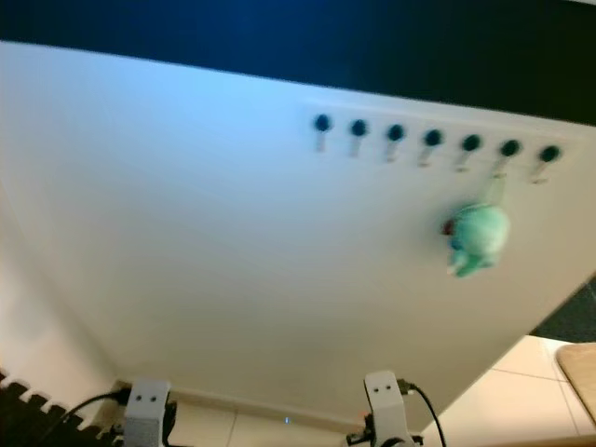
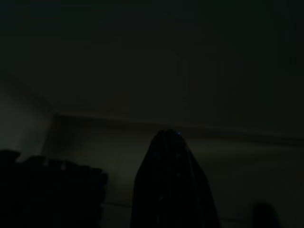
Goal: Hang keys on a hook
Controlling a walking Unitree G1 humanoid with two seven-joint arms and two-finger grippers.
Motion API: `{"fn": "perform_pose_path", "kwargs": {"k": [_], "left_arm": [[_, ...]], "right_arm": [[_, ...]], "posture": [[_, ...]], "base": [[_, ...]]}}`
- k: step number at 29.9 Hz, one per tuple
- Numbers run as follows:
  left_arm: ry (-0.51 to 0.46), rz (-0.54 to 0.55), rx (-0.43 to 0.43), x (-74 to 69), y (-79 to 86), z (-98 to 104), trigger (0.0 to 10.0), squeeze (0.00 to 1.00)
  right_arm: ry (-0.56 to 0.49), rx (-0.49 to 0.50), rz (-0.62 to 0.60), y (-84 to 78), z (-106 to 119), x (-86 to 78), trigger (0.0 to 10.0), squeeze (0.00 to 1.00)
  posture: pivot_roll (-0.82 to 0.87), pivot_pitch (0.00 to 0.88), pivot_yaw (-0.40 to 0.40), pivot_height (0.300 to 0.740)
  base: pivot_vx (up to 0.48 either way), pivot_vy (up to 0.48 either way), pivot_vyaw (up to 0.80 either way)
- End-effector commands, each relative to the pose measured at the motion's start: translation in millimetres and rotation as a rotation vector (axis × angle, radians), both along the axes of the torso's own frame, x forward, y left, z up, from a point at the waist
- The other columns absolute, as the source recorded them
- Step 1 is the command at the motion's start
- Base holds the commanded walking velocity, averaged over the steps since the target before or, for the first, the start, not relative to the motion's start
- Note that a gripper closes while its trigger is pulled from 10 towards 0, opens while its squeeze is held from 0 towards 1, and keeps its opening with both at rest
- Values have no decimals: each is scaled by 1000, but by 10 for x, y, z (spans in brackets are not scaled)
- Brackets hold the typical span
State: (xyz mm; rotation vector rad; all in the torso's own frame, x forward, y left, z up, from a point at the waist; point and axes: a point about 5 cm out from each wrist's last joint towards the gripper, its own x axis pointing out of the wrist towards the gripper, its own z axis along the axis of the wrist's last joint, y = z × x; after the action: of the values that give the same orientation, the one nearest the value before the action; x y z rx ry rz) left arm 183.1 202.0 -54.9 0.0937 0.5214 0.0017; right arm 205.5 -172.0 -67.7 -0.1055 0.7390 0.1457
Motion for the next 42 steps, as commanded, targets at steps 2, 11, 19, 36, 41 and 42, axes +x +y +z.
{"fn": "perform_pose_path", "kwargs": {"k": [2,11,19,36,41,42], "left_arm": [[16,2,17,-39,33,-20,10000,0],[18,8,9,-50,27,-25,10000,0],[13,-23,35,-62,9,-28,10000,0],[-222,-488,-51,-133,-152,332,10000,0],[-301,-594,-57,-159,-136,545,10000,0],[-313,-606,-59,-157,-137,581,10000,0]], "right_arm": [[18,3,-4,4,-31,-54,10000,0],[18,2,-3,-1,-31,-54,10000,0],[13,0,-7,-4,-26,-47,10000,0],[-457,178,250,116,519,228,10000,0],[-686,264,330,198,942,168,10000,0],[-718,268,345,214,1015,147,10000,0]], "posture": [[82,66,-46,740],[82,67,-48,740],[76,65,-44,740],[53,74,-39,740],[55,77,-39,740],[54,76,-38,740]], "base": [[0,0,0],[0,0,0],[0,0,0],[0,0,0],[0,0,0],[0,0,0]]}}
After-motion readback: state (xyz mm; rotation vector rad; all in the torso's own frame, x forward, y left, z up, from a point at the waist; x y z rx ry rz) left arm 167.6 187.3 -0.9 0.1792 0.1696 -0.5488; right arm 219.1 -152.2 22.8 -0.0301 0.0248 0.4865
